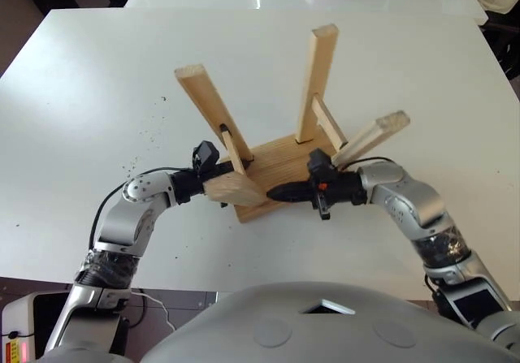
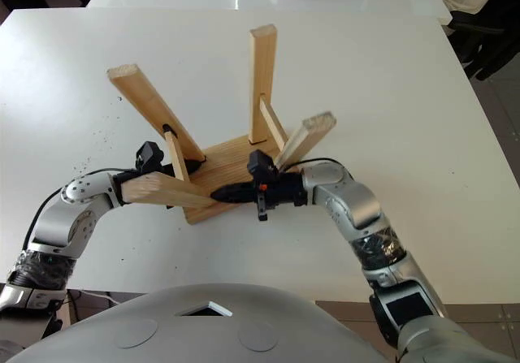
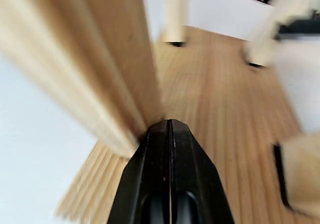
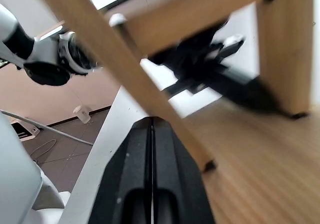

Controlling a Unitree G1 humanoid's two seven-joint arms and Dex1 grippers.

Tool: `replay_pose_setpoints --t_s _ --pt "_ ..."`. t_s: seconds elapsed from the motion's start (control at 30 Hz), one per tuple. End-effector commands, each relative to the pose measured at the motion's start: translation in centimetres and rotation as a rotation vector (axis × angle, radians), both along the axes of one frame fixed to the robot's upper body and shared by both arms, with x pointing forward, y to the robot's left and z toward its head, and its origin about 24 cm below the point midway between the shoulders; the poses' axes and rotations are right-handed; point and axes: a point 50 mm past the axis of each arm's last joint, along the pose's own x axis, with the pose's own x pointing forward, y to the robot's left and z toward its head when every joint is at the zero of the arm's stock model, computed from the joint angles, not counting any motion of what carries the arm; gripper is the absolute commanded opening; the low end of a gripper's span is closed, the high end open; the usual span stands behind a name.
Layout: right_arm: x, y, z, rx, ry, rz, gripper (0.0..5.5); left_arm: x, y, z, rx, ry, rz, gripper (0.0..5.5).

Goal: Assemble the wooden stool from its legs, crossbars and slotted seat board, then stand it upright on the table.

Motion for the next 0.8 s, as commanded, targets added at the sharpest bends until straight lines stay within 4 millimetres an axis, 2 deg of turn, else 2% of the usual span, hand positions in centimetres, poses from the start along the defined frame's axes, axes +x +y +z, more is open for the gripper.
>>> replay_pose_setpoints --t_s 0.03,0.2,0.33,0.43,0.53,0.6,0.67,0.8 --pt "-0.2 -1.4 0.9 -0.018 -0.035 -0.135 0.0 1.9 1.6 1.0 0.038 -0.062 0.054 0.01" --pt "-1.8 -4.6 1.5 -0.075 -0.033 -0.195 0.0 1.5 2.7 1.2 0.039 -0.087 0.101 0.01" --pt "-1.3 -9.1 1.2 -0.213 -0.082 -0.308 0.0 0.4 5.7 2.7 0.035 -0.126 0.27 0.01" --pt "-0.4 -13.5 1.3 -0.363 -0.144 -0.39 0.0 -1.9 8.1 3.4 0.07 -0.091 0.337 0.01" --pt "1.0 -16.3 1.6 -0.416 -0.176 -0.507 0.0 -4.6 8.4 2.7 0.123 -0.001 0.26 0.01" --pt "1.9 -17.1 1.2 -0.445 -0.196 -0.561 0.0 -5.6 8.1 2.1 0.129 0.036 0.229 0.01" --pt "2.4 -17.1 0.7 -0.446 -0.196 -0.563 0.0 -6.1 7.0 1.4 0.107 0.058 0.195 0.01" --pt "2.8 -15.7 -1.9 -0.481 -0.16 -0.504 0.0 -5.7 4.1 -0.4 0.058 0.058 0.179 0.01"
